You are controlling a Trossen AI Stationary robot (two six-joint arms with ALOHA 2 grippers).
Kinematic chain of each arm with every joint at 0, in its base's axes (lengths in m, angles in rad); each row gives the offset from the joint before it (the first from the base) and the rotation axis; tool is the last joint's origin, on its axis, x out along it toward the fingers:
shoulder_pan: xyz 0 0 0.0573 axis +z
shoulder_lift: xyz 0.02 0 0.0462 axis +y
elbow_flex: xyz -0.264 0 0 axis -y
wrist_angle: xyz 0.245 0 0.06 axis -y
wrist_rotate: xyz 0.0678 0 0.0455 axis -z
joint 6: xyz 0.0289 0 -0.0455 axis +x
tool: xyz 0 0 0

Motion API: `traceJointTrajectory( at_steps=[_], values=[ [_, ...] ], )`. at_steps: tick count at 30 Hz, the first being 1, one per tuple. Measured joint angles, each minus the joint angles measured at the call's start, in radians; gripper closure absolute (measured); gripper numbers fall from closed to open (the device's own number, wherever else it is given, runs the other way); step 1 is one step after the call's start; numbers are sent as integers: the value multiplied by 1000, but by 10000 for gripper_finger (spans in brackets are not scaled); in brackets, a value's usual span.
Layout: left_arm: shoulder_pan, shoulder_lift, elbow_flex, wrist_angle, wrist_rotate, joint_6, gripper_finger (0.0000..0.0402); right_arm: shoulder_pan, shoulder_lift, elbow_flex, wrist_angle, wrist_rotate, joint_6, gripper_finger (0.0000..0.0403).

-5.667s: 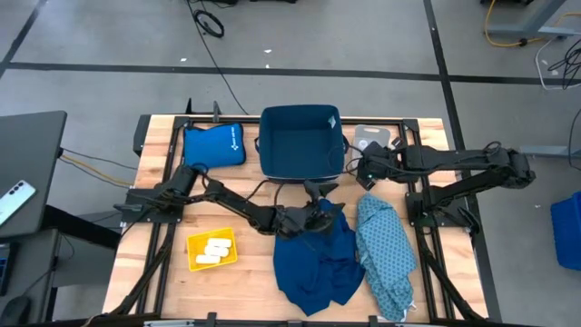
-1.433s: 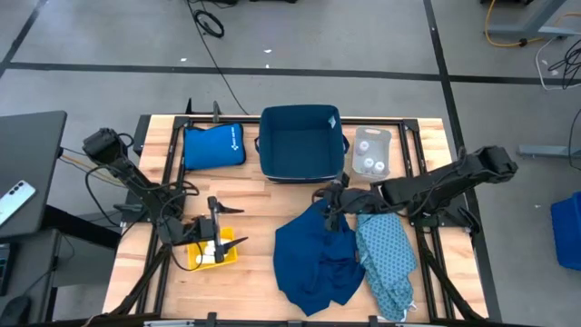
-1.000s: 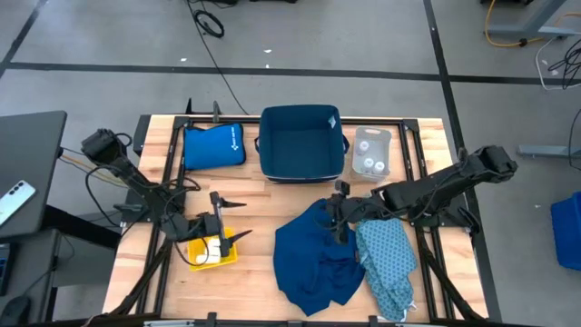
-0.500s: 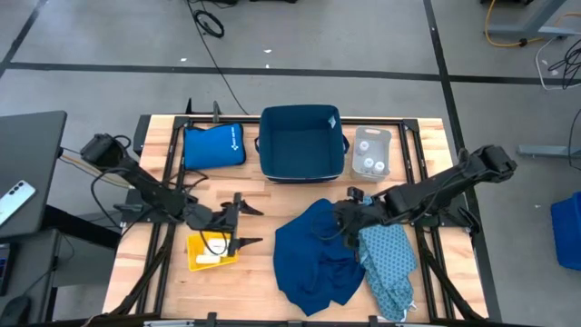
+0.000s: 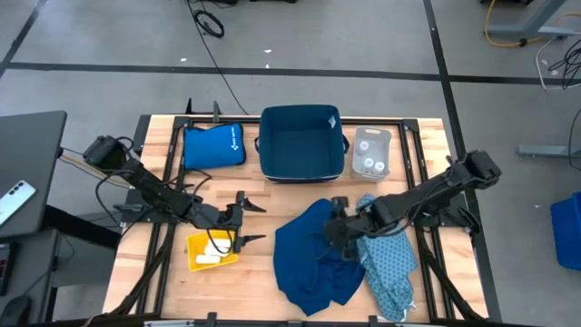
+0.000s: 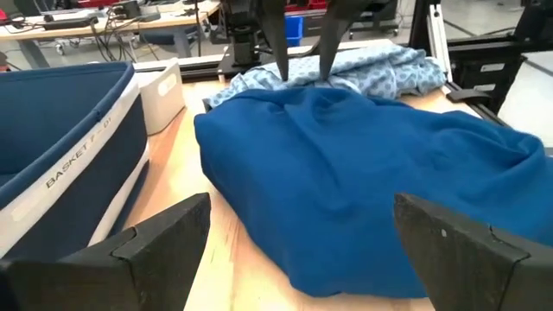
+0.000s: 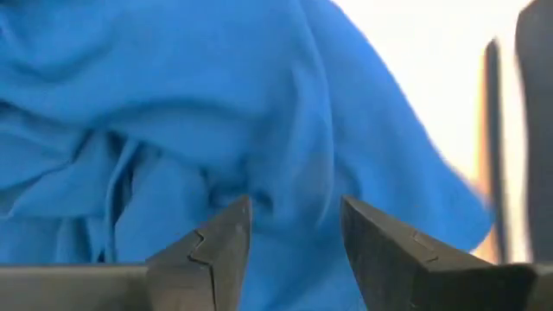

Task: Pick & Place Medicine items
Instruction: Adjust the blue patient gown

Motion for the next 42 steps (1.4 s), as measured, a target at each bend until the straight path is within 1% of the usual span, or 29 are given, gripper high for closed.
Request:
traceJointTrajectory(
  at_steps=[4, 7, 13, 16, 18, 22, 26, 29, 32, 36, 39, 42],
  values=[
    [-1, 0, 0, -15, -3, 1, 38, -2, 63, 108, -46, 34, -116, 217],
    [-1, 0, 0, -35, -3, -8, 38, -10, 108, 157, -87, 42, -187, 217],
    [-1, 0, 0, -70, -7, -25, 38, -10, 174, 167, -109, 36, -330, 217],
    [-1, 0, 0, -70, -7, -25, 38, -18, 189, 167, -108, 29, -337, 217],
    [-1, 0, 0, -70, -7, -25, 38, -26, 192, 167, -107, 2, -321, 217],
    [-1, 0, 0, -70, -7, -26, 38, -37, 192, 167, -120, -76, -236, 217],
    [-2, 0, 0, -67, -2, -37, 38, -36, 168, 167, -130, -78, -106, 217],
    [-2, 0, 0, -55, 6, -51, 38, -38, 146, 169, -150, -65, 37, 217],
    [-2, 0, 0, -42, 7, -74, 38, -45, 122, 169, -221, -62, 198, 217],
    [-2, 0, 0, -19, 17, -106, 38, -61, 95, 168, -371, -72, 400, 217],
    [-3, 0, 0, -8, 17, -125, 38, -69, 71, 154, -437, -95, 488, 217],
    [-3, 2, 0, 1, 35, -134, 38, -86, 45, 124, -429, -136, 536, 217]
  ],
)
